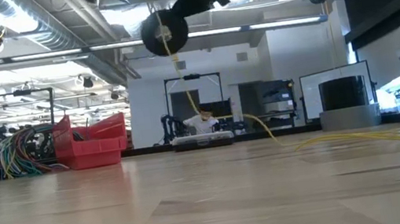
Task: Coil cords
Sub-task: Coil the yellow wire on the spool
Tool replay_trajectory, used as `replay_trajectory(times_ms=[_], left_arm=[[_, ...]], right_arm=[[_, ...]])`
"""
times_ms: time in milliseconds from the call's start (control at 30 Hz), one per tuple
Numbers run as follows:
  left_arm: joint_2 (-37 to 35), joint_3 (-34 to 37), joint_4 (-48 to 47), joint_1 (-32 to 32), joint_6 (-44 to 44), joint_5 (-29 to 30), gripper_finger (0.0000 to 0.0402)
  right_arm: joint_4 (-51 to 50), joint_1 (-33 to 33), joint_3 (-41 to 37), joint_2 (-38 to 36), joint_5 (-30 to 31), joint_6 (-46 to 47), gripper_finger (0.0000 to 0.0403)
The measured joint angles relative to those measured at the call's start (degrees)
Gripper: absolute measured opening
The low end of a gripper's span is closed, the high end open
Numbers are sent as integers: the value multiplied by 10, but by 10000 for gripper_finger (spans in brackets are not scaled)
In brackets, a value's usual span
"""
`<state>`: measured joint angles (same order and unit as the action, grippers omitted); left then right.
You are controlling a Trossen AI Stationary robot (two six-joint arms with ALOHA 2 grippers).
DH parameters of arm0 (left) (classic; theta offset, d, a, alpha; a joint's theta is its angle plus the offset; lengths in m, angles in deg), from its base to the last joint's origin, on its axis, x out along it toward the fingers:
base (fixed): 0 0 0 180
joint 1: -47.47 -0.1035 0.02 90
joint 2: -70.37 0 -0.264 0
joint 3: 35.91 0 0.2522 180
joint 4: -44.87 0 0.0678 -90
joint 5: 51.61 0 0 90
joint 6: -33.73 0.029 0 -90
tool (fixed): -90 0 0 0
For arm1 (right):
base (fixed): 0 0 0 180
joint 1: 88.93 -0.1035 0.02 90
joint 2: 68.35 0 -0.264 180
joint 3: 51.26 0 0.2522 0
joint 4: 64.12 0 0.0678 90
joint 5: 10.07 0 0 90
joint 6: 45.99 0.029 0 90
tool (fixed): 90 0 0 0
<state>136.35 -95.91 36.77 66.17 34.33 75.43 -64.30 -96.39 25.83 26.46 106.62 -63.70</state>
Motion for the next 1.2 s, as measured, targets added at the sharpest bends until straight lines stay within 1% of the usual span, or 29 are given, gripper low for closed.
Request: replay_trajectory(times_ms=[133,300,367,433,533,600,667,833,900,967,1033,1133,1200], left_arm=[[19,0,35,0,9,-7,5],[26,0,44,-5,3,-21,5],[26,-1,36,-7,-2,-21,5],[25,0,27,-7,-3,-21,5],[16,0,7,-5,-15,-19,5],[8,0,-16,-5,-34,-17,5],[1,-4,-49,-5,-60,-18,5],[-1,-41,-200,-14,-150,-19,5],[0,-47,-220,-19,-167,-20,5],[0,-47,-221,-19,-164,-18,5],[0,-47,-224,-19,-149,17,5],[0,-52,-232,-13,-137,115,5],[0,-52,-236,-10,-139,157,5]], right_arm=[[56,0,0,8,51,11,5],[100,0,0,9,65,11,5],[107,0,1,9,80,8,5],[100,0,1,9,108,-5,5],[76,-1,1,9,172,-23,5],[71,-1,1,9,192,-31,5],[72,-1,1,9,199,-37,5],[72,-1,1,9,219,-52,5],[72,-1,1,9,221,-53,5],[72,0,1,9,220,-53,5],[70,0,1,9,223,-53,5],[62,0,1,9,225,-53,5],[59,0,1,9,224,-53,5]])
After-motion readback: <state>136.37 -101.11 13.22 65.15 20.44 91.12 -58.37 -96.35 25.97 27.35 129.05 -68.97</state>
